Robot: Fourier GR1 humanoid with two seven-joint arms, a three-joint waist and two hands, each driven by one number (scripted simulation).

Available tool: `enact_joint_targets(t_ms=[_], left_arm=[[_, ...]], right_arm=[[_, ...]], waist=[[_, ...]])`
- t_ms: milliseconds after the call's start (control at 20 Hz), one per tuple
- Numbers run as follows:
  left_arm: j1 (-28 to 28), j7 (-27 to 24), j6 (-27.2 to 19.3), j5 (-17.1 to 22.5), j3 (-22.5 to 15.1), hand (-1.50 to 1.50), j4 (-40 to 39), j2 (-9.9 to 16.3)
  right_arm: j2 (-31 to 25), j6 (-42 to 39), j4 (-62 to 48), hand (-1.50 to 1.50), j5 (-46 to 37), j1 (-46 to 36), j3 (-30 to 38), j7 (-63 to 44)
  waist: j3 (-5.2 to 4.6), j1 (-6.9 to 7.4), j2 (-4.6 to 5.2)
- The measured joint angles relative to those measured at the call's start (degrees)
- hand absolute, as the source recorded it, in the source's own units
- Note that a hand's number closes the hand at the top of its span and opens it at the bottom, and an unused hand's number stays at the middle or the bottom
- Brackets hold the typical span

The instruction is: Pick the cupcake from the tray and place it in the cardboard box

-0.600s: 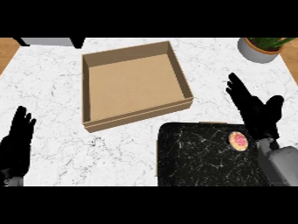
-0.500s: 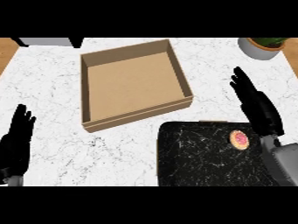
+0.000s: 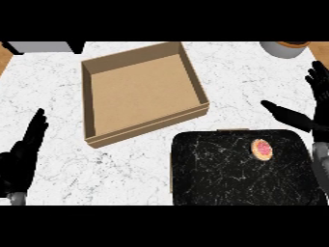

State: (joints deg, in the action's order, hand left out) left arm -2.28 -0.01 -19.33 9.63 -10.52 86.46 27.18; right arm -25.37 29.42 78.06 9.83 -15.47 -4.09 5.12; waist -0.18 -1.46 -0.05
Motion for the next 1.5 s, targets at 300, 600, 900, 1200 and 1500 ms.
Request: enact_joint_targets(t_ms=[300,600,900,1200,1500], left_arm=[[2.67,2.96,0.49,-3.44,-1.58,0.0,0.27,-0.63],[2.44,4.19,0.42,-4.32,-2.0,0.0,1.3,-0.84],[2.35,3.94,1.03,-4.58,-2.11,0.0,1.27,-1.04],[2.6,4.3,0.84,-5.9,-2.88,0.0,1.38,-2.47],[3.4,5.16,2.33,-6.84,-1.43,0.0,1.07,-3.34]], right_arm=[[1.11,3.21,4.78,-1.5,-3.56,8.12,0.39,4.33],[-12.36,-3.78,8.04,-1.5,-10.77,12.46,-3.64,-6.0],[-23.97,-17.26,13.44,-1.5,-13.16,13.96,-9.41,-20.12],[-27.36,-28.2,21.72,-1.5,-11.95,11.2,-14.24,-36.36],[-21.95,-31.85,24.55,-1.5,-16.16,7.53,-17.54,-49.21]], waist=[[0.13,0.72,-0.05],[0.0,0.67,-0.17],[-0.09,1.18,-0.14],[0.01,1.59,-0.05],[0.11,1.69,0.02]])
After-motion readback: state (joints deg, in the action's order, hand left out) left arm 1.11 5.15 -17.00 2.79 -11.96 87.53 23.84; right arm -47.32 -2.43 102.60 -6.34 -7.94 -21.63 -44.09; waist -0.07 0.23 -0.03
